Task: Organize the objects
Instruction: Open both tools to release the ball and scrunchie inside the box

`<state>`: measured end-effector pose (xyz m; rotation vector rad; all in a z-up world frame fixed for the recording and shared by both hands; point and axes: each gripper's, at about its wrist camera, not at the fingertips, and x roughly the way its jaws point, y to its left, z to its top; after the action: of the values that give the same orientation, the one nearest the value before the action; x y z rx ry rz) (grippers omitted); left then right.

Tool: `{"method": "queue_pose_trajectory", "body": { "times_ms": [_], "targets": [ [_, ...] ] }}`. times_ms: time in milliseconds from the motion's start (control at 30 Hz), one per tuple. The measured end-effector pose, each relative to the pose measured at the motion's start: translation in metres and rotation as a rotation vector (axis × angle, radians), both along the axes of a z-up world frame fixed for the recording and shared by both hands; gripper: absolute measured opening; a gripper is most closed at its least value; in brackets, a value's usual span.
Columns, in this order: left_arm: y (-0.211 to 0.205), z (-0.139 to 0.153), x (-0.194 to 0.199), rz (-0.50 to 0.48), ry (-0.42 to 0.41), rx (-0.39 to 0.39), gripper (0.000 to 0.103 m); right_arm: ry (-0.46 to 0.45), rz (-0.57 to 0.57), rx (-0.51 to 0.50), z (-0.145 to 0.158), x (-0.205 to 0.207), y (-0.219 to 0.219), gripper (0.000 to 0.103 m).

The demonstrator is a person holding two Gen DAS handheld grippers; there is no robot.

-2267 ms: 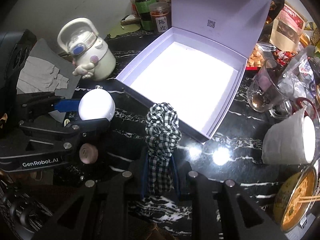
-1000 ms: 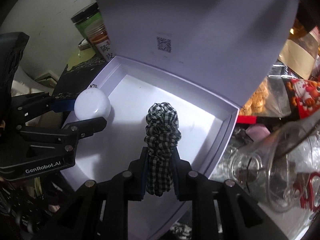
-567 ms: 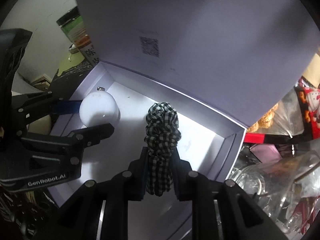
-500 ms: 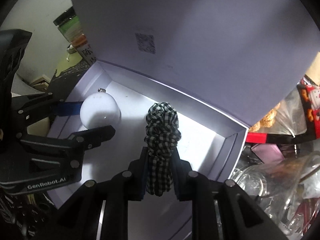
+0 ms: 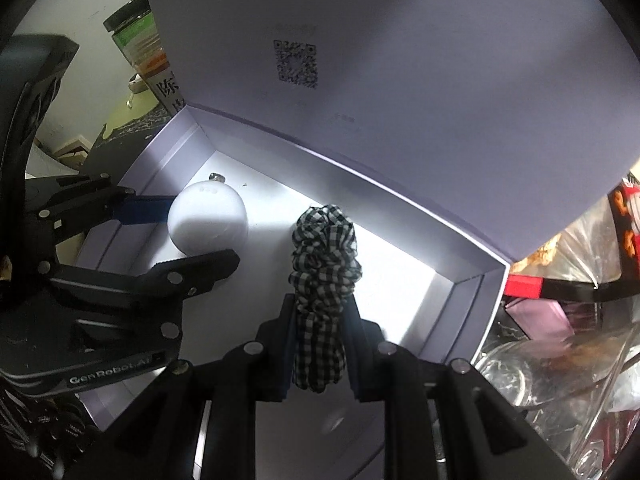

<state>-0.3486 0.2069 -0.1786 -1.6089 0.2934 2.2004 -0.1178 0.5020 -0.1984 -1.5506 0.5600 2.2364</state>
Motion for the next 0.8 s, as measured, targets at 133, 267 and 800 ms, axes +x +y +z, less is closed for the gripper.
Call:
{"method": "queue_pose_trajectory", "body": {
  "times_ms": [133,267,800],
  "targets": [
    [-0.002,-0.001,-0.001,0.012,-0.009,-0.002,0.051,-0.007,-0.011,0.001,0.001,0.001,0.002,0.023],
    [-0.005,-0.001,-0.003,0.031,-0.028,-0.014,0.056,-0.013,-0.026,-0.014,0.002,0.002,0.004,0.027],
    [-0.017,0.037,0.012,0.066,0.062,-0.043,0.069,0.036,-0.069,0.067,0.049,0.029,-0.012,0.052]
  ]
}}
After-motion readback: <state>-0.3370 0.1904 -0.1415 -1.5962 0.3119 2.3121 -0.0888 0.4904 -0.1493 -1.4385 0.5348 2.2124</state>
